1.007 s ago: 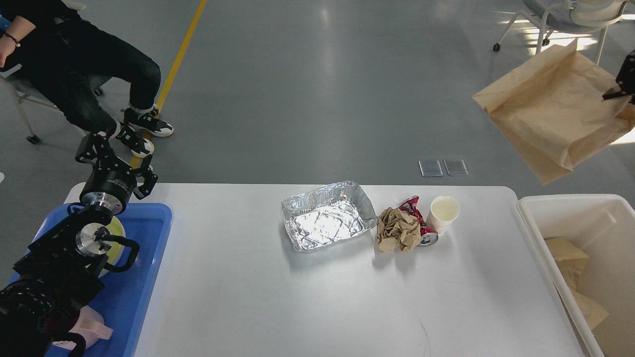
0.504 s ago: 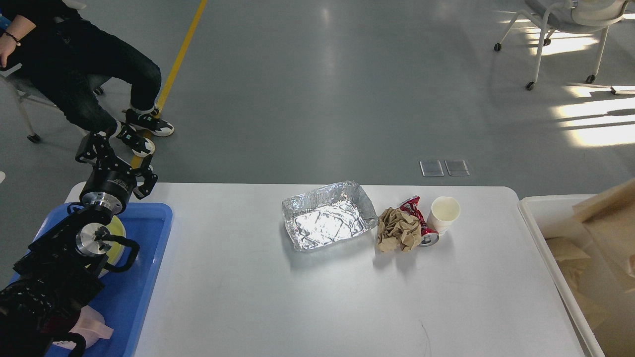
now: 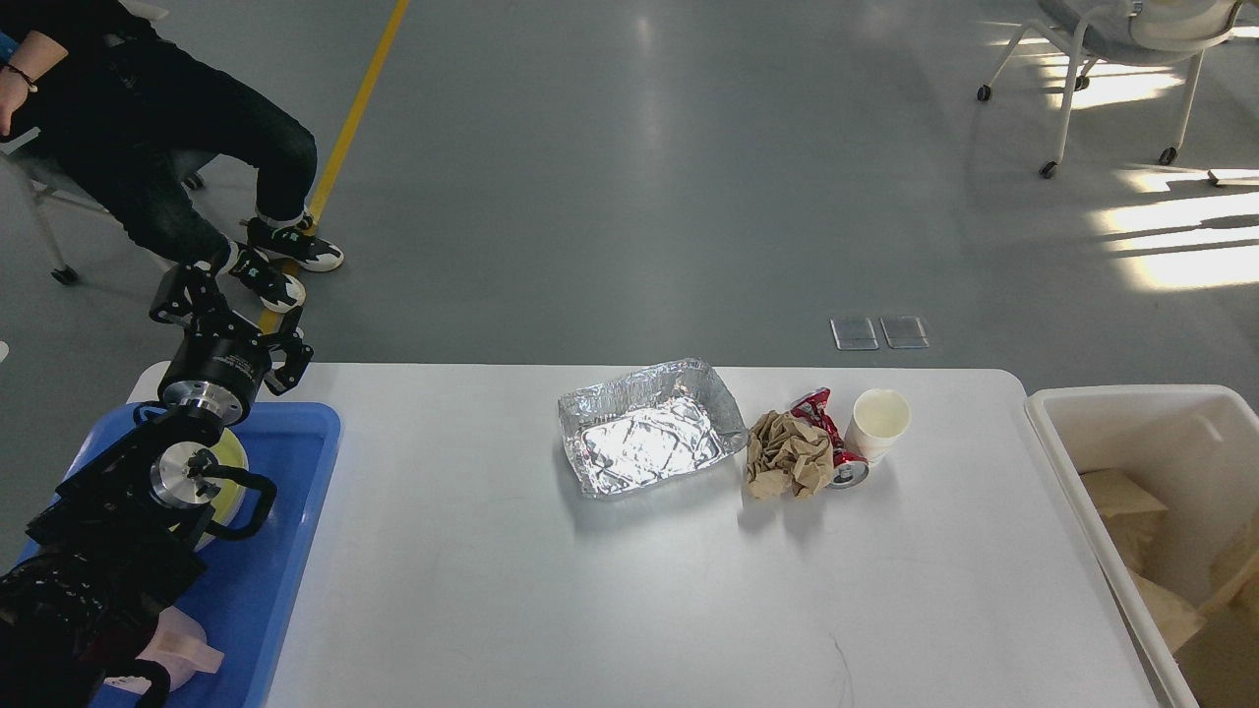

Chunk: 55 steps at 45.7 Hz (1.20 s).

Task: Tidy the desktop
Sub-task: 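Withdraw the right gripper from above the bin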

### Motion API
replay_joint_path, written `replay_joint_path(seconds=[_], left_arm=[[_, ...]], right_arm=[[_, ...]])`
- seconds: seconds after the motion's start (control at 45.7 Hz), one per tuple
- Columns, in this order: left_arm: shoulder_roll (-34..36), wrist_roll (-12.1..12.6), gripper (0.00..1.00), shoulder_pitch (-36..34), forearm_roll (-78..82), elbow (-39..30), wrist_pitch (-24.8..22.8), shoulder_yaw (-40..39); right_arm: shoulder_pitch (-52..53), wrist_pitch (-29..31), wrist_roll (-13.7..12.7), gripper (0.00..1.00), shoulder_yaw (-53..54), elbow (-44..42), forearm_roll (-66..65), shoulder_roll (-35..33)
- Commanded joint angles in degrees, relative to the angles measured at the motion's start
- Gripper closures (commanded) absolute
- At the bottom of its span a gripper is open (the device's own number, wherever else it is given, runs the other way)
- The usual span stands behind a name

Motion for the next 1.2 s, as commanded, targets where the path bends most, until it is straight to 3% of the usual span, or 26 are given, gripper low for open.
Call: replay_joint_path(seconds=[0.0,0.328,0.547,0.679,0.92,1.183], left_arm=[[0.00,0.08,0.01,0.00,0.00,0.00,0.00,0.00],[0.00,0.08,0.01,0.00,0.00,0.00,0.00,0.00],[0.00,0.08,0.01,0.00,0.00,0.00,0.00,0.00],[0.00,-0.01,0.01,0.00,0.00,0.00,0.00,0.00],[0.00,0.08,0.01,0.00,0.00,0.00,0.00,0.00],[0.00,0.08,0.01,0.00,0.00,0.00,0.00,0.00]], right_arm=[[0.03,0.00,0.00,0.00,-0.06,-0.01,0.01,1.38],[10.49,1.05,0.09,0.00,0.03,2.80,0.27,8.33],[14.97,3.33,0.00,0.00,-1.81,4.12,0.18,16.49],[20.06,8.95,-0.09,0.00,-3.57,5.79,0.18,20.80],[33.42,23.71,-0.09,0.00,-6.39,17.03,0.18,26.34],[49.85,36.37,0.00,0.00,-9.29,29.16,0.18,27.75]])
